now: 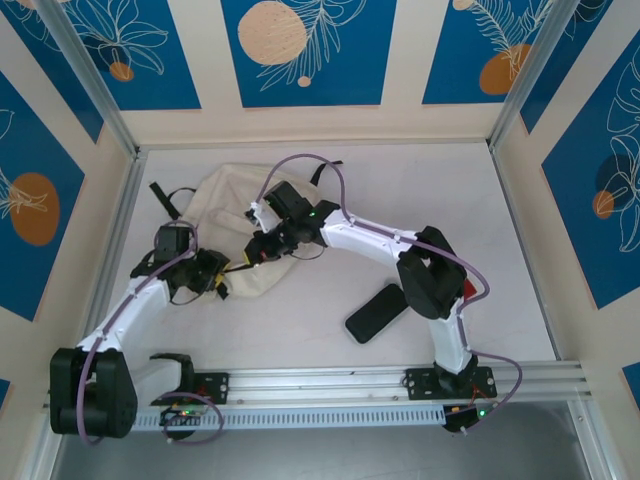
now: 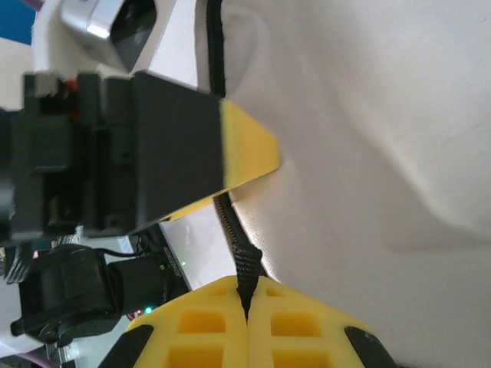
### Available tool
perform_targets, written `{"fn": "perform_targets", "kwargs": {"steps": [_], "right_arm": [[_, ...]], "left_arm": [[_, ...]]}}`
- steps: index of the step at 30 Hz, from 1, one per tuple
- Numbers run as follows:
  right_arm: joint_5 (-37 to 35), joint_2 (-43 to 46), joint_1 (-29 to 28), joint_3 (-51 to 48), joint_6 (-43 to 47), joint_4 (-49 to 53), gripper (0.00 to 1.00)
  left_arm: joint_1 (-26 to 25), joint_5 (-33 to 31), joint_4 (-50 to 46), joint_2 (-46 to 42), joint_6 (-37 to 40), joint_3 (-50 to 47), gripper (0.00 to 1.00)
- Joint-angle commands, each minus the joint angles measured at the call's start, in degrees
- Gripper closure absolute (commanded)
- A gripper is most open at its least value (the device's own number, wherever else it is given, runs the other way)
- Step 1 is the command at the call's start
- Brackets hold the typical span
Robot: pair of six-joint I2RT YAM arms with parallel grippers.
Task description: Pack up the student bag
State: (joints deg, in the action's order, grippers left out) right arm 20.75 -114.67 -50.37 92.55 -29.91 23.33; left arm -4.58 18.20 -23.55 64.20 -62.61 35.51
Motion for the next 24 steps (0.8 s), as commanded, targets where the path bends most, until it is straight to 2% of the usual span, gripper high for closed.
{"fn": "perform_targets", "kwargs": {"steps": [1,6,10,15,24], "right_arm": [[-1.40,5.19,-1.22,-2.46,0.96,1.70,1.00],[-18.49,10.09,-0.39,-8.19,-2.28,5.37,1.00],[-28.90,12.40,1.71,-12.07,-5.42,7.75,1.00],[-32.83,10.11,5.15,-12.66,-8.09,9.35,1.00],[-34.67,4.45,10.18,-9.29,-7.43,8.48,1.00]], "left_arm": [[-0.95,-3.19,0.81,1.35,0.84,1.58,0.82],[-1.04,-6.16,-1.07,1.80,2.19,1.28,1.00],[-0.97,-8.04,-2.75,1.79,3.36,0.68,1.00],[-1.04,-8.88,-3.78,1.24,4.12,-0.44,1.00],[-0.96,-9.14,-5.60,-0.37,5.48,-0.30,1.00]]}}
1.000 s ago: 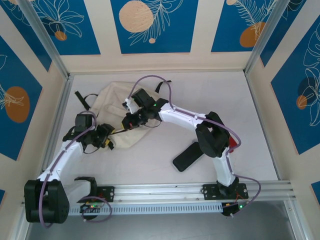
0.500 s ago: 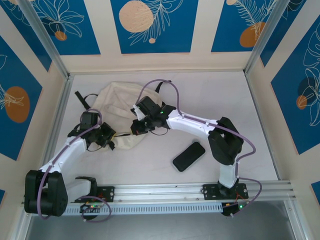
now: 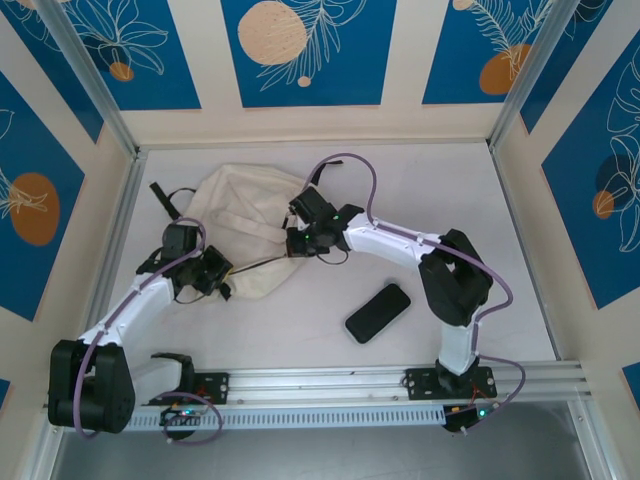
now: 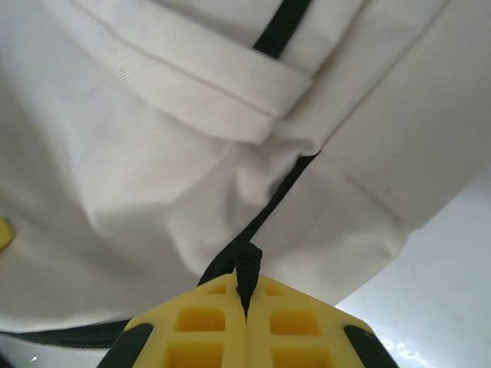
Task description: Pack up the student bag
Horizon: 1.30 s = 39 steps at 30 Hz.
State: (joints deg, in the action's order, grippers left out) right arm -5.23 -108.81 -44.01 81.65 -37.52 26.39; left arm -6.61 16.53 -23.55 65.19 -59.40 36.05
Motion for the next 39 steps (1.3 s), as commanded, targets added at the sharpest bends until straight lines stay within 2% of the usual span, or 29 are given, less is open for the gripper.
{"fn": "perform_targets", "kwargs": {"steps": [1,17,24,25,26,29,31,33,37,39], "right_arm": [[-9.04,-1.77,4.38,1.93,0.07,5.26,1.00],[-15.55,-10.42,9.15,11.20,-1.00,7.67,1.00],[-12.99,-9.90,9.68,11.72,-0.31,8.06,1.00],[-12.50,-9.03,9.81,11.03,-0.11,8.15,1.00],[-11.92,-8.02,10.06,10.14,0.28,8.15,1.00],[-10.16,-4.93,11.22,6.85,1.80,8.19,1.00],[-9.11,-3.24,12.36,4.64,2.91,8.43,1.00],[-8.66,-1.55,13.73,2.21,4.34,8.18,1.00],[-5.35,1.15,16.69,-2.17,7.13,6.78,0.99],[-1.17,2.12,18.40,-2.63,8.18,6.94,0.84]], "left_arm": [[1.15,-7.58,-5.92,-1.62,2.50,-0.81,1.00],[1.39,-5.32,-14.24,-7.37,5.43,-0.62,1.00],[1.39,-2.68,-14.21,-7.82,6.79,0.55,1.00],[1.37,-2.22,-14.85,-7.84,7.40,1.36,0.92],[1.33,-2.08,-15.86,-7.88,8.03,2.44,0.78],[1.34,-1.77,-18.47,-8.21,10.33,5.85,0.55],[1.42,-1.61,-19.69,-8.22,12.32,8.17,0.44],[1.36,-1.59,-20.54,-7.84,14.41,10.41,0.36],[1.08,-1.14,-19.87,-5.69,19.16,14.48,0.30],[0.22,-1.78,-20.13,-3.65,20.61,17.28,0.30]]}}
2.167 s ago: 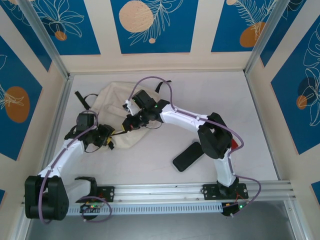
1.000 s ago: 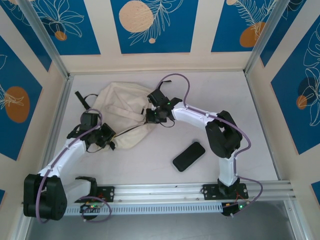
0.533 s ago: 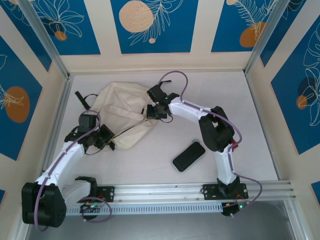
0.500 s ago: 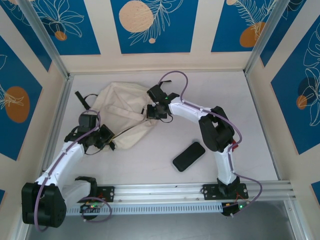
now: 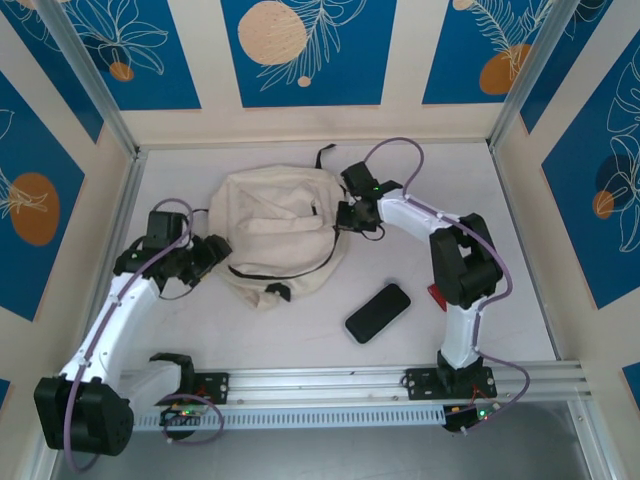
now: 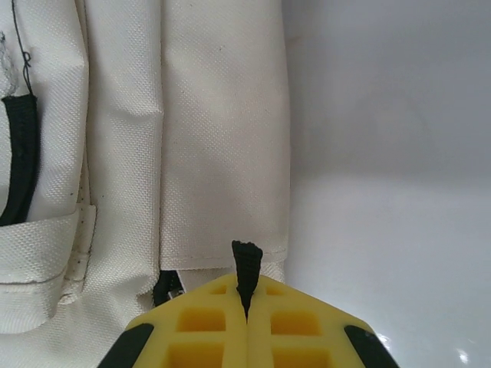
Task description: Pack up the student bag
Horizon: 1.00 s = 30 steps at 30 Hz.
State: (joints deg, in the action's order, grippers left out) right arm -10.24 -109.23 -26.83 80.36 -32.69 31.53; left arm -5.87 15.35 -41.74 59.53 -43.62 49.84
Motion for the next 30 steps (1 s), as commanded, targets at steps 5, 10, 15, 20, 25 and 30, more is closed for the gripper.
{"fn": "perform_targets", "kwargs": {"steps": [5,10,15,20,25,30], "right_arm": [[14.20,6.77,5.47,-1.58,3.73,0.78,0.47],[20.21,8.09,9.49,-2.86,1.01,-1.09,0.31],[23.85,5.99,11.79,-2.33,-0.36,-2.36,0.30],[24.78,3.56,13.18,-2.43,-1.46,-2.61,0.31],[25.47,2.07,13.59,-3.71,-3.08,-4.29,0.33],[26.46,0.52,13.57,-4.67,-4.76,-5.67,0.36]], "left_arm": [[-6.92,-5.68,-0.92,8.74,7.02,11.19,0.29],[-15.42,-10.68,-0.03,19.89,7.81,20.88,0.29],[-23.90,-16.27,-0.84,33.51,10.01,34.16,0.31],[-29.37,-22.33,-3.84,48.08,12.60,48.04,0.35],[-31.42,-24.01,-5.02,60.46,13.76,59.62,0.38],[-32.06,-27.41,-8.80,70.88,13.23,71.80,0.41]]}}
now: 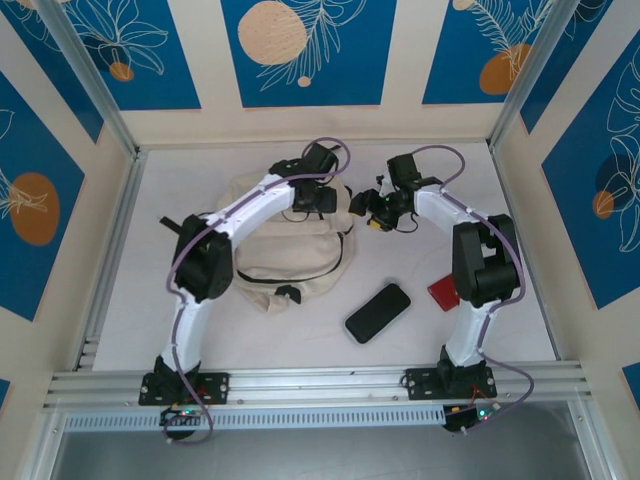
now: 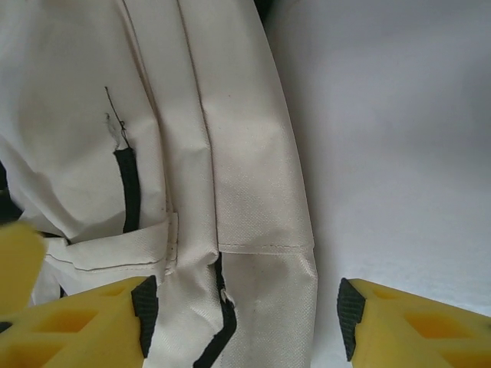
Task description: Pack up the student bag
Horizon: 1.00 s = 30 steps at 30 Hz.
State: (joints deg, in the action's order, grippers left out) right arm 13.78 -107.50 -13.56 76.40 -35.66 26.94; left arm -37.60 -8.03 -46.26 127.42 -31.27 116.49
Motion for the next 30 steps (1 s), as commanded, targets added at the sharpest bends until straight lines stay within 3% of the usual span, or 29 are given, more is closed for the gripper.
{"fn": "perform_targets", "kwargs": {"steps": [1,8,24,30], "right_arm": [[2.70,-1.47,0.28,-0.84,-2.08,-1.23,0.36],[1.87,-2.49,-0.43,-1.66,-2.04,-1.62,0.40],[4.06,-2.54,0.32,-4.66,-4.44,-5.75,0.42],[3.54,-1.68,0.40,-5.45,-4.42,-6.02,0.42]], "left_arm": [[-0.32,-4.35,-4.92,4.63,0.67,6.82,0.42],[-0.53,-2.95,-9.88,9.93,-0.11,12.19,0.50],[-2.73,-8.40,-17.64,17.38,2.28,20.09,0.44],[-3.51,-14.08,-20.98,18.74,3.01,20.68,0.57]]}}
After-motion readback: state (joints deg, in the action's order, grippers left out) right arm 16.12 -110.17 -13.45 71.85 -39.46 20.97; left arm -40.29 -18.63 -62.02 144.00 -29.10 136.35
